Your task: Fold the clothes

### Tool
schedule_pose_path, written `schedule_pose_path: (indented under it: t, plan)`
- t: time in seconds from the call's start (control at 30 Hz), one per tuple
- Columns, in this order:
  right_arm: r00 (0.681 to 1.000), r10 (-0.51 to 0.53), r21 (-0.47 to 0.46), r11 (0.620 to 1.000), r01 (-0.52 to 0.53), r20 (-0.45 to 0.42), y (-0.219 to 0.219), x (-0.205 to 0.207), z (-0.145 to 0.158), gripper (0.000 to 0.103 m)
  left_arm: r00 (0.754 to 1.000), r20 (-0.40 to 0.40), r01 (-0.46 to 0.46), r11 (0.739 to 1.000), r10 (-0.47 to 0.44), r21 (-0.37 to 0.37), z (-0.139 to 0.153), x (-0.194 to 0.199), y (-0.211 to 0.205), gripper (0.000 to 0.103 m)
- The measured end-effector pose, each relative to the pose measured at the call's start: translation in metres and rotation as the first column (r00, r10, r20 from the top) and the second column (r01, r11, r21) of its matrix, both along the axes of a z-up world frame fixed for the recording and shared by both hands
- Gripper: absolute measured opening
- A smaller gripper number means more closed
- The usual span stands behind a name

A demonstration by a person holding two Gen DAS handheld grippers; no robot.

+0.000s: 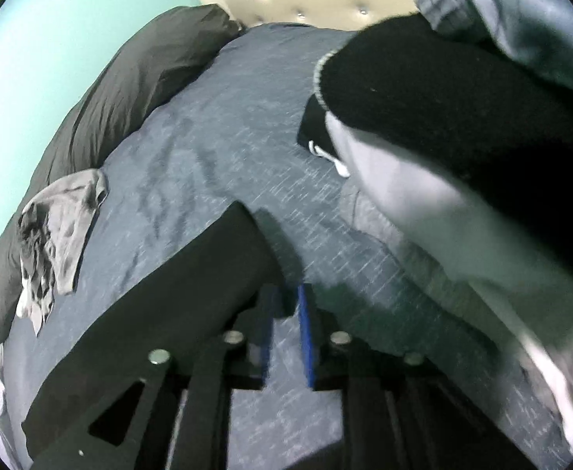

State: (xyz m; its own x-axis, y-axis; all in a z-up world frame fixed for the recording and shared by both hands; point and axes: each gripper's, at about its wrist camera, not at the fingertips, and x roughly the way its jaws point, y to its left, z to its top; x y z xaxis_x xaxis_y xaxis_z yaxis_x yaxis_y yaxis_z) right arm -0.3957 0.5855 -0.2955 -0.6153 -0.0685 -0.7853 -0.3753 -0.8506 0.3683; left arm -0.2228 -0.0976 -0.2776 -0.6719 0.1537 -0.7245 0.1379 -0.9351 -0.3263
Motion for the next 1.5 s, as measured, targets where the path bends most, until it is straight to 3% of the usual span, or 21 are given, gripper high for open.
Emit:
schedule_pose_path:
  t: [0.03, 0.13, 0.33, 0.43, 0.53, 0.87, 1.03, 1.2, 1.5]
  plan:
    - [1.0, 0.016, -0.009, 1.0, -0.016, 0.001, -0.003, 0.004, 0.002, 0.031, 1.0, 0.0, 0.003, 1.0, -0.003, 0.0, 0.0, 0.001, 0.0, 0.095]
    - [0.999, 0.051, -0.029, 0.998, -0.051, 0.009, -0.009, 0.017, 0.005, 0.032, 1.0, -0.001, 0.006, 1.0, -0.006, 0.0, 0.002, 0.007, -0.001, 0.095]
    - [0.999, 0.038, -0.084, 0.996, -0.035, 0.028, -0.004, 0.056, 0.004, 0.032, 1.0, 0.0, 0.002, 1.0, -0.002, -0.009, 0.003, 0.02, -0.009, 0.095]
    - [0.999, 0.021, -0.108, 0.994, -0.016, 0.05, 0.004, 0.077, 0.002, 0.037, 1.0, 0.007, 0.005, 1.0, -0.004, -0.013, 0.003, 0.026, -0.012, 0.095]
    - [0.998, 0.014, -0.104, 0.995, -0.008, 0.063, 0.009, 0.099, 0.0, 0.045, 1.0, 0.01, 0.005, 1.0, -0.004, -0.011, 0.003, 0.03, -0.015, 0.095]
    - [0.994, 0.019, -0.061, 0.998, -0.012, 0.106, 0.012, 0.137, -0.006, 0.047, 1.0, 0.015, 0.011, 1.0, -0.011, -0.021, 0.003, 0.046, -0.019, 0.095]
    - [0.997, 0.049, -0.071, 0.996, -0.045, 0.054, 0.007, 0.123, 0.0, 0.047, 1.0, 0.008, 0.004, 1.0, -0.004, -0.026, 0.005, 0.047, -0.021, 0.095]
    - [0.999, 0.033, -0.117, 0.993, -0.03, 0.027, 0.007, 0.084, -0.003, 0.047, 1.0, 0.004, -0.001, 0.999, 0.001, -0.033, 0.007, 0.038, -0.02, 0.095]
    - [0.995, 0.068, 0.015, 0.998, -0.069, 0.077, 0.003, 0.012, -0.012, 0.047, 1.0, -0.003, 0.027, 0.999, -0.027, -0.021, 0.008, 0.015, -0.001, 0.095]
